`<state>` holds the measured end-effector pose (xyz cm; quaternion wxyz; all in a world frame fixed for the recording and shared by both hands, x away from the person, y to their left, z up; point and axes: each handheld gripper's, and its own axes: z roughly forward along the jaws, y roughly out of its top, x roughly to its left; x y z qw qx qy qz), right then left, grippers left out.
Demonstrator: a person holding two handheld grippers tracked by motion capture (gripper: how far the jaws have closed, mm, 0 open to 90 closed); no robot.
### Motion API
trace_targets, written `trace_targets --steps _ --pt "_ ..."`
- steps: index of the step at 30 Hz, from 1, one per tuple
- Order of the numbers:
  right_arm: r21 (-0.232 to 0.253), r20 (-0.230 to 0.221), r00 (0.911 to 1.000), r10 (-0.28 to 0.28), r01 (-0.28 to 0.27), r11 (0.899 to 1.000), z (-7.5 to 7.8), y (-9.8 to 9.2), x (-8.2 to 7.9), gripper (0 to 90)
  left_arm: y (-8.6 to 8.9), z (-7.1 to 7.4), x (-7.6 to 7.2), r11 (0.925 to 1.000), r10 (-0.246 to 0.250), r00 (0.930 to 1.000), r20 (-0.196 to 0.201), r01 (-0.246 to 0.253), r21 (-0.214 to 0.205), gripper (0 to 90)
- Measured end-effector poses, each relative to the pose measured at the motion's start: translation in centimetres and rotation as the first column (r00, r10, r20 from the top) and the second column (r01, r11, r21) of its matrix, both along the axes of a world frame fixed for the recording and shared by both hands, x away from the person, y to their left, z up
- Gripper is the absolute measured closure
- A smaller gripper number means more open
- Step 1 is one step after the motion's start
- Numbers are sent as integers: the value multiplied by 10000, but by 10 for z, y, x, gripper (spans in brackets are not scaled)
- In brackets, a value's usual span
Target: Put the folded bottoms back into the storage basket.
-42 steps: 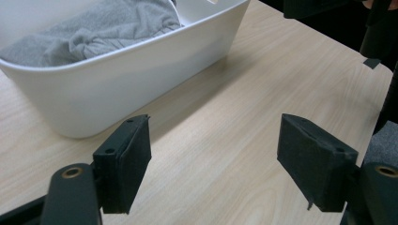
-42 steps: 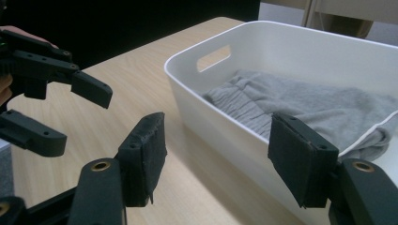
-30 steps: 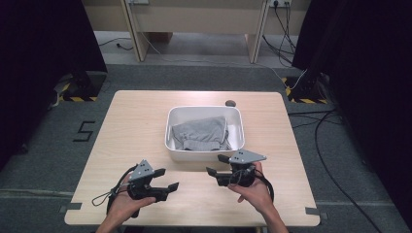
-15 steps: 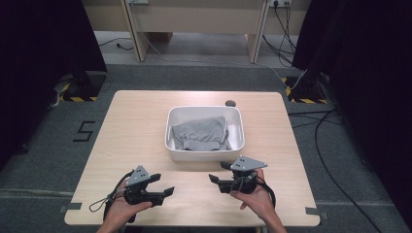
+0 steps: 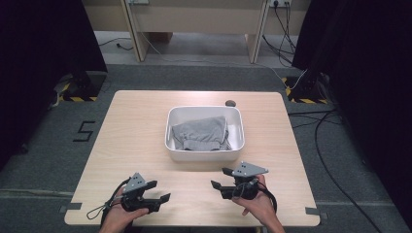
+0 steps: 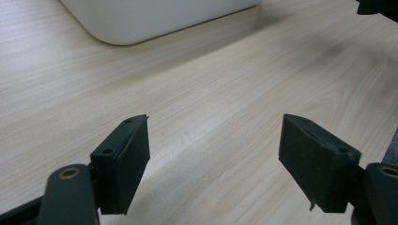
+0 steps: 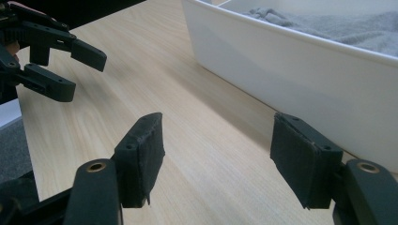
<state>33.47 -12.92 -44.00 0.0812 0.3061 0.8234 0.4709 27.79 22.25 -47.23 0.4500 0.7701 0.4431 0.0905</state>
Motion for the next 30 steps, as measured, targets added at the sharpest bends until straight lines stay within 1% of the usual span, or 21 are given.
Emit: trace_targets --steps 5,6,8,18,22,25,30 --pt "-56 -68 10000 -25 24 10000 -4 -2 -2 357 0 -5 -3 9998 -2 10000 -64 3 180 245" --pt "-50 -157 9999 -34 33 10000 -5 -2 -3 357 -1 -6 -4 9998 -15 10000 -79 16 195 245" --pt "-36 -187 9998 -24 23 10000 -7 -3 -4 357 -1 -8 -6 9996 -33 10000 -93 35 269 245" --pt "-192 -393 9991 -138 131 9997 -18 -10 -11 354 0 -13 -15 9986 -108 9999 -22 109 515 245" --pt "-414 -235 9995 -232 222 9989 -22 -13 -13 339 0 -15 -18 9981 -100 9999 -9 100 615 244" --pt "-443 -191 9994 -295 286 9986 -24 -15 -15 327 1 -17 -21 9965 -51 10000 21 49 840 244" --pt "-535 -227 9991 -353 340 9980 -28 -18 -18 311 2 -19 -26 9957 24 10000 46 -28 928 244"
